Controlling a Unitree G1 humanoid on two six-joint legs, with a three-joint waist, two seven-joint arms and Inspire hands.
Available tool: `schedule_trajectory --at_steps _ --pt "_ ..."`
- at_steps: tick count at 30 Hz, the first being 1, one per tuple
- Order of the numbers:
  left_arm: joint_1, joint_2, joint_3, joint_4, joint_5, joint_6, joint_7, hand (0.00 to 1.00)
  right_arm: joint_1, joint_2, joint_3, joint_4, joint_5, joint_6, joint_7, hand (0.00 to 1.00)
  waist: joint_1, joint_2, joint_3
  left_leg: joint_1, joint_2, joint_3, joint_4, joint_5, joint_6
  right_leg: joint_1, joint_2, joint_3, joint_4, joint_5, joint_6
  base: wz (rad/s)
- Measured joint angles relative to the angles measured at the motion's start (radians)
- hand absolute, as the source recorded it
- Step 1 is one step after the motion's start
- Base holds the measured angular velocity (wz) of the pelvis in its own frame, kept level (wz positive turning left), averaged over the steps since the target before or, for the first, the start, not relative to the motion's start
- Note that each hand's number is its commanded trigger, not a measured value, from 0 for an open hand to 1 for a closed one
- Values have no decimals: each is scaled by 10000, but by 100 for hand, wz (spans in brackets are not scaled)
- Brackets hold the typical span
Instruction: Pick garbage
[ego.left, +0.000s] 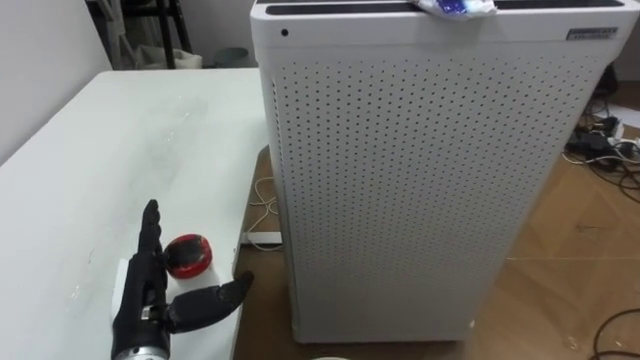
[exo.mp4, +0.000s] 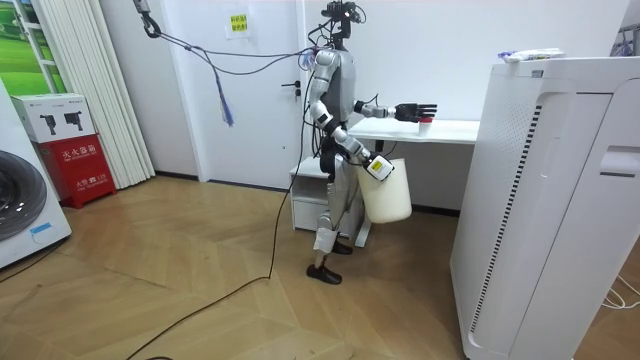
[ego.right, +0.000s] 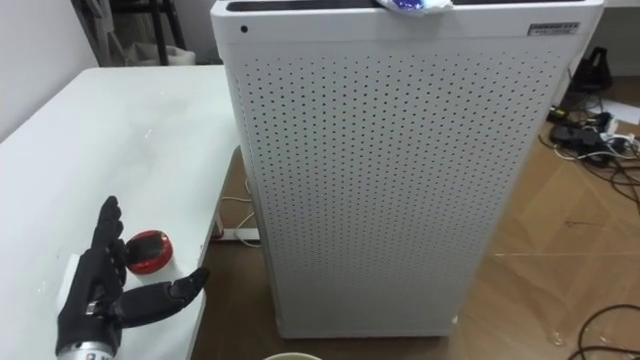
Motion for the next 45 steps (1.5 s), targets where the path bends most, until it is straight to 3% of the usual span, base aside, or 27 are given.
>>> schedule_trajectory --at_steps 1,2,3,36,45 --pt "-30 0 -1 114 -1 9 1 6 0 3 0 0 -10 0 4 100 -3 -8 4 2 1 4 2 0 0 0 0 9 3 0 0 0" --pt "-29 -1 -2 143 -1 9 1 65 0 6 0 0 -10 0 5 100 -4 -15 8 2 1 8 5 0 0 -2 0 16 4 0 0 0" --pt "-42 -1 -4 228 0 9 1 100 0 8 0 0 -10 0 4 100 -6 -29 17 4 1 13 7 0 0 -2 0 24 8 0 0 0" --pt "-155 -20 -13 845 -30 19 187 100 49 12 3 -76 -51 0 -26 100 -194 -114 -17 103 -2 29 12 -1 -1 -28 43 56 151 6 -9 -1" --pt "-266 -23 -169 867 -1858 171 83 100 -3 55 2 -15 6 0 -483 100 -204 -122 -26 -65 18 92 32 0 1 -240 30 188 281 6 -9 -3"
